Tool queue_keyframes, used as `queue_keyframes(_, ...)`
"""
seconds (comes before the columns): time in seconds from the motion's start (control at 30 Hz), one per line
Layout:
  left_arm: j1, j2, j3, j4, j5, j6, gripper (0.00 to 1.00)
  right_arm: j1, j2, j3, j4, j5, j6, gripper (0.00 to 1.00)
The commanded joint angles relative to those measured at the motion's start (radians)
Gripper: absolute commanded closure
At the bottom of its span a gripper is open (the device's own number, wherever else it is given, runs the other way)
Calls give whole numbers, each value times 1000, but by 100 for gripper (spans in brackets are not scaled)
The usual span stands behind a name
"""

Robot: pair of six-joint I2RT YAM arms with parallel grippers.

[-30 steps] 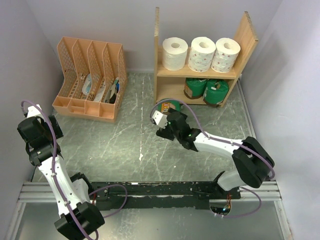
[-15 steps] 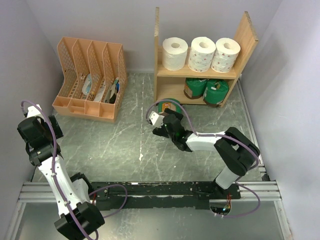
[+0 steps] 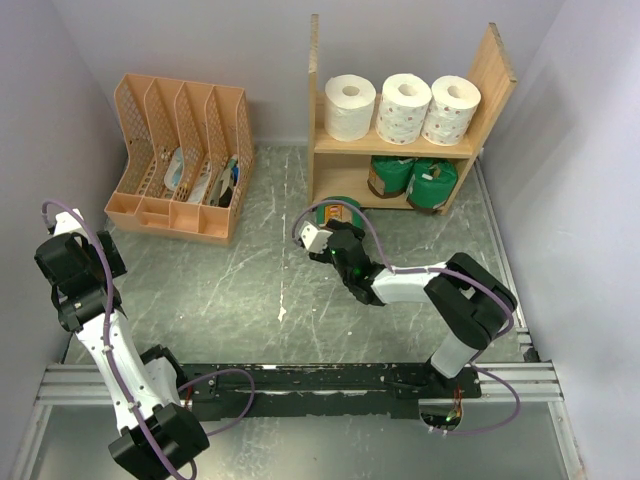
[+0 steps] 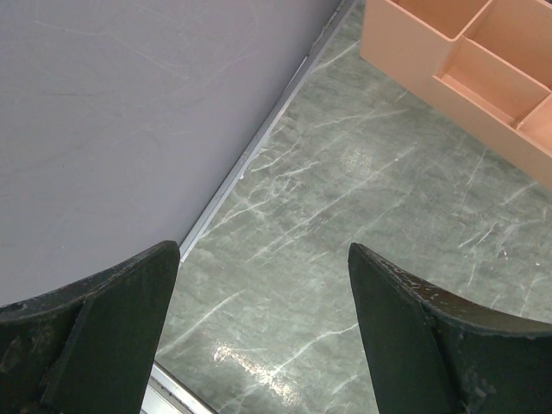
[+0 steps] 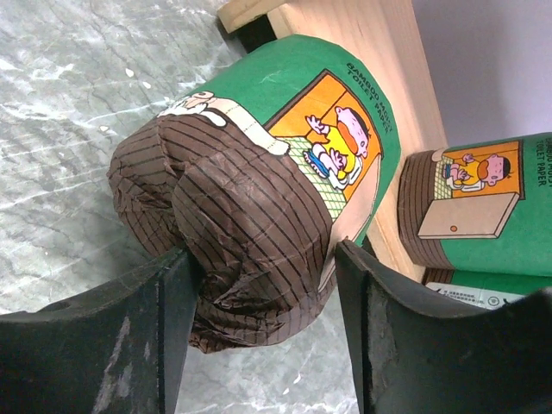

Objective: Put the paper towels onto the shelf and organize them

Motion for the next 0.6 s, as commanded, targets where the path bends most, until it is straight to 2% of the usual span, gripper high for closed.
queue_keyframes(0.0, 11, -2, 15, 13, -4, 0, 9, 4, 4, -5, 64, 5, -21, 41)
queue_keyframes(0.13, 11, -2, 15, 13, -4, 1, 9, 4, 41, 8, 98, 52, -37, 46)
queue_keyframes(0.27, 11, -1, 14, 13, -5, 0, 9, 5, 73, 31, 92, 79, -37, 60)
queue_keyframes(0.37, 11, -2, 15, 13, -5, -1, 8, 4, 79, 55, 63, 83, -15, 88)
queue_keyframes(0.43, 11, -1, 14, 13, -6, 0, 9, 4, 61, 88, -14, 81, 38, 99)
queue_keyframes(0.57, 11, -3, 14, 13, -6, -1, 8, 5, -54, 156, -219, 41, 176, 100)
